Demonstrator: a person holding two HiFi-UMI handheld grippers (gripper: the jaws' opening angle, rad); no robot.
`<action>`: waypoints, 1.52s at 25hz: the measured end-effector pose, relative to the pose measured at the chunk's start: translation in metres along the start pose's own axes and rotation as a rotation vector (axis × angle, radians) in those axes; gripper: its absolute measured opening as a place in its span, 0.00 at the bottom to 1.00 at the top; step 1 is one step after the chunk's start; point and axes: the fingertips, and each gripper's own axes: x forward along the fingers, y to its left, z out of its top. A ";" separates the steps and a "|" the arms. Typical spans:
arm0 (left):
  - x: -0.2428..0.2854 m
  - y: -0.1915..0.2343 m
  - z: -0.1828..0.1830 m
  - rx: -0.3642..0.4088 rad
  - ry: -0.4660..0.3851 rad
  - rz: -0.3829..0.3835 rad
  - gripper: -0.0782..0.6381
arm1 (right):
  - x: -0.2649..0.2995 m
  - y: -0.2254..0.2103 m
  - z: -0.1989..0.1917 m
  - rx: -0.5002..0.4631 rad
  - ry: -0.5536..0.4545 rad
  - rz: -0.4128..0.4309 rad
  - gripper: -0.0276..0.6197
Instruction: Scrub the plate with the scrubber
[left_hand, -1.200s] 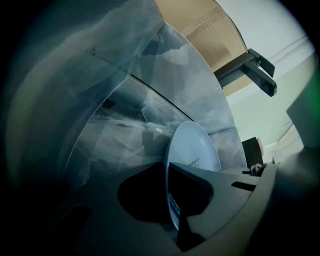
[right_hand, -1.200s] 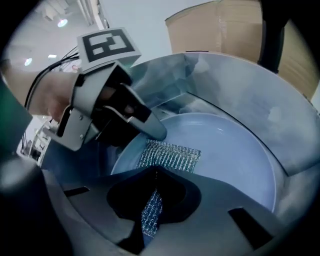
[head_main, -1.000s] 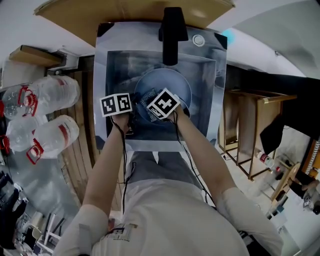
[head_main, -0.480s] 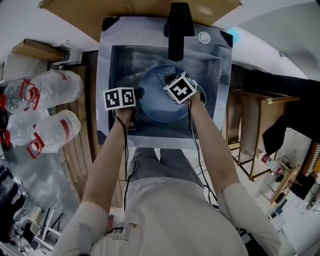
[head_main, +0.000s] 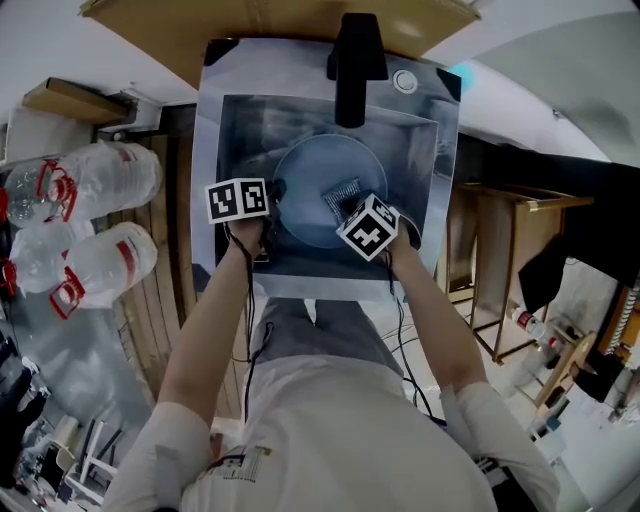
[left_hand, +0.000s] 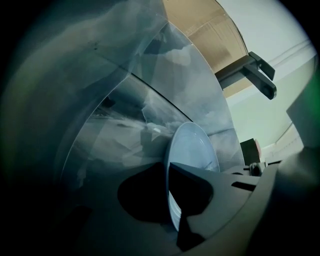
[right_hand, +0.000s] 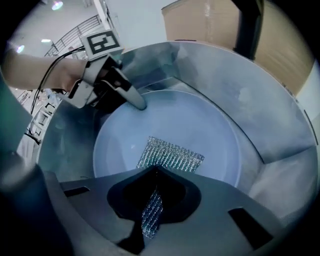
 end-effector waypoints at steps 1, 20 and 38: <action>0.000 0.000 0.001 0.006 0.002 -0.002 0.16 | 0.003 0.015 0.002 -0.010 -0.010 0.020 0.09; 0.000 -0.001 0.002 0.072 0.008 0.020 0.16 | 0.035 -0.035 0.103 -0.302 -0.121 -0.268 0.09; 0.001 -0.002 0.002 0.110 -0.017 0.020 0.16 | 0.006 0.012 0.003 -0.155 -0.046 -0.156 0.09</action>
